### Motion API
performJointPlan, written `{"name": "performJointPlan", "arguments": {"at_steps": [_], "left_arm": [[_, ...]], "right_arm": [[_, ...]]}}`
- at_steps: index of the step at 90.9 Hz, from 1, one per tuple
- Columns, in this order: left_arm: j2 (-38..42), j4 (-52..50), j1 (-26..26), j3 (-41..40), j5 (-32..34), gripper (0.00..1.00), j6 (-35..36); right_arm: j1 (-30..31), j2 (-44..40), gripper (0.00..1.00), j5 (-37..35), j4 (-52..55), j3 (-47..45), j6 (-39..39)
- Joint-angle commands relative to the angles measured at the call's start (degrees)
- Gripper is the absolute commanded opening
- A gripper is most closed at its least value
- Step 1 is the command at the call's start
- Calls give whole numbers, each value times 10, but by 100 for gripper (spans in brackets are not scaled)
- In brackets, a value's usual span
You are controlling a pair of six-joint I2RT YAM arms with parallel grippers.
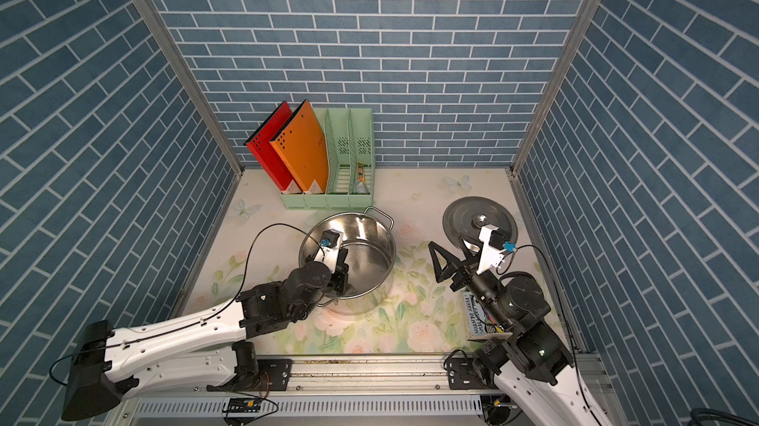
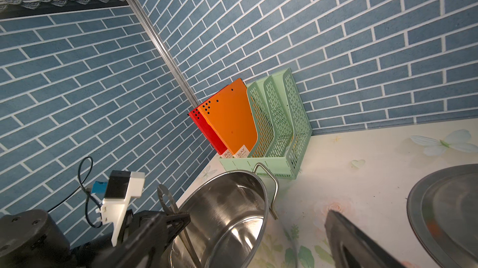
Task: Stir the soup with a spoon
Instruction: Stir the soup in the pan with a stick.
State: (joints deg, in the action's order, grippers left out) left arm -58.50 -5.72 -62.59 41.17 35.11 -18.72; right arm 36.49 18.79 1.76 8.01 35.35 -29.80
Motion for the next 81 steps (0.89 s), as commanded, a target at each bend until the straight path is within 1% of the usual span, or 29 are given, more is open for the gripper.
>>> {"name": "performJointPlan", "arguments": {"at_steps": [1,12,21,30,39,47,59,70,81], "left_arm": [[16,-43,41,-11,32,0,-11],[12,-13,101,-15,11,0,13],[-13,26,149,-9,-18,0,40],[-46,72,174,10,-35,0,70],[-90,103,184,42,-42,0,100],[-127,129,187,72,-64,0,118],[-178,170,187,109,-116,0,128],[-210,216,183,127,-172,0,129],[-232,240,170,137,-204,0,131]], "right_arm": [[2,-6,100,3,-17,2,-14],[2,-11,100,0,-11,5,-13],[2,-10,100,0,-7,10,-12],[2,-13,100,-4,2,15,-11],[2,-20,100,-10,11,17,-10],[2,-26,100,-14,20,21,-10],[2,-33,100,-18,30,25,-10],[2,-38,100,-21,35,26,-11],[2,-43,100,-25,43,29,-11]]}}
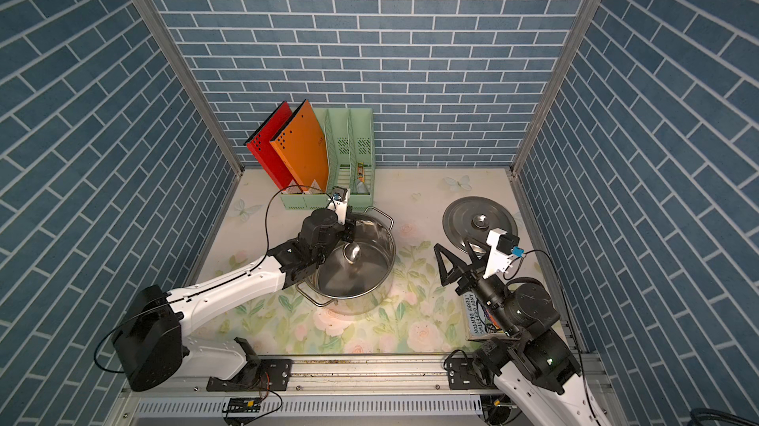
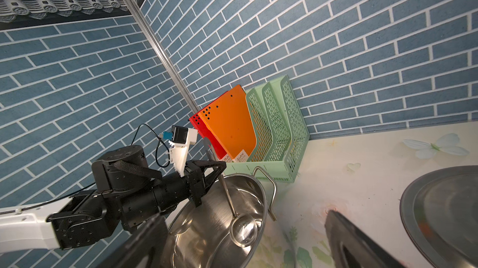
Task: Stir the soup with a spoon
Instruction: Stir the soup in the pan with a stick.
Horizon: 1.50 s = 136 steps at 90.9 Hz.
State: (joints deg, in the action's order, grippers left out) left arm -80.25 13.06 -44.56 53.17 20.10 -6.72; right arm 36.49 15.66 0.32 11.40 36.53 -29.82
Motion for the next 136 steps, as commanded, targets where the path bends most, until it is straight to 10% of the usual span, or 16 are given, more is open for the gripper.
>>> {"name": "performJointPlan", "arguments": {"at_steps": [1,83,136], "left_arm": [[-15,54,-12,17,-56,0,11],[161,-99,-223,-109,68,0,-36],[207,-118,2,-142,90,0,-24]], "right_arm": [[3,-13,100,-11,11,17,-11],[2,10,100,13,-53,-25,-19],[2,18,100,18,-55,-17,-22]]}}
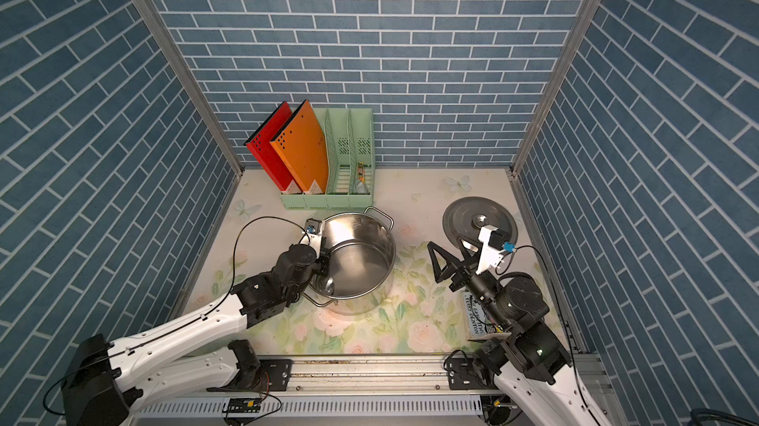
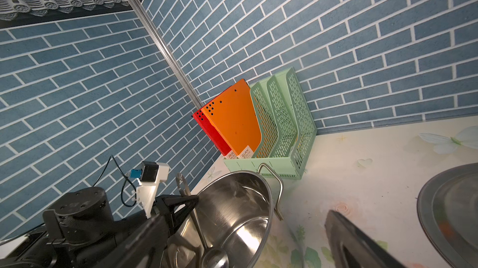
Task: Stir the soup with a spoon
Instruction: Stir the soup in the pan with a stick.
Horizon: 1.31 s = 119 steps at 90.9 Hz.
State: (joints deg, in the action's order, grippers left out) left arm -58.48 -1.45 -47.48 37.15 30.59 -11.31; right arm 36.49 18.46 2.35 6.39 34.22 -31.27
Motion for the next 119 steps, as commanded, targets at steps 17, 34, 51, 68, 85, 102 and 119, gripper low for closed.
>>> {"name": "performJointPlan", "arguments": {"at_steps": [17,34,51,68,85,102,119], "left_arm": [[-85,81,49,73,-60,0,60],[-176,144,49,145,-129,0,72],[-245,191,18,198,-184,0,78],[-283,207,-48,221,-199,0,76],[-276,197,-114,204,-180,0,71],[-213,160,-162,146,-144,0,43],[-117,95,-180,74,-93,0,-4]], "right_arm": [[2,-12,100,-6,4,14,-4],[2,-19,100,-11,13,16,-5],[2,-39,100,-23,34,18,-7],[2,-49,100,-29,43,17,-7],[2,-47,100,-26,37,12,-7],[2,-44,100,-20,23,0,-8],[2,-33,100,-12,2,-11,-11]]}}
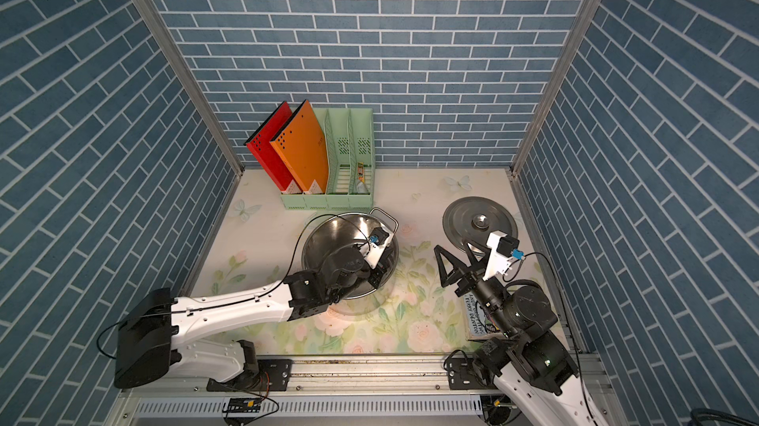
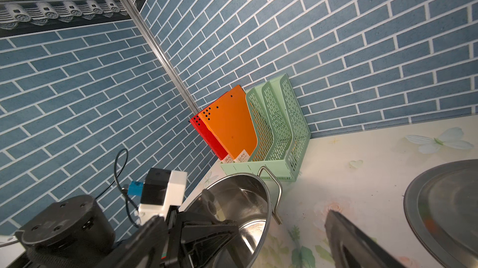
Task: Stir the soup with a spoon
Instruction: Stir the soup in the pan with a stick.
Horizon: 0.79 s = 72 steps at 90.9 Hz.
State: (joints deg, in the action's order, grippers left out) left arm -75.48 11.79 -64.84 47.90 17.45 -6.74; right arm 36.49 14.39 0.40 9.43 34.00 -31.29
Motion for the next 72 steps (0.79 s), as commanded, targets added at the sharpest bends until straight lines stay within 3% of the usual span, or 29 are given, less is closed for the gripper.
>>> {"name": "performJointPlan", "arguments": {"at_steps": [1,22,40,54,72], "left_arm": [[59,-41,-6,-36,41,0,-52],[144,-145,14,-66,126,0,-66],[161,-175,112,-71,148,0,-62],[140,-128,194,-66,130,0,-36],[62,-70,215,-8,103,0,1]], "right_arm": [[2,8,100,8,-30,-9,-11],[2,30,100,22,-53,-11,-14],[2,28,100,20,-49,-8,-18],[2,20,100,16,-39,-2,-19],[2,14,100,8,-22,7,-17]]}}
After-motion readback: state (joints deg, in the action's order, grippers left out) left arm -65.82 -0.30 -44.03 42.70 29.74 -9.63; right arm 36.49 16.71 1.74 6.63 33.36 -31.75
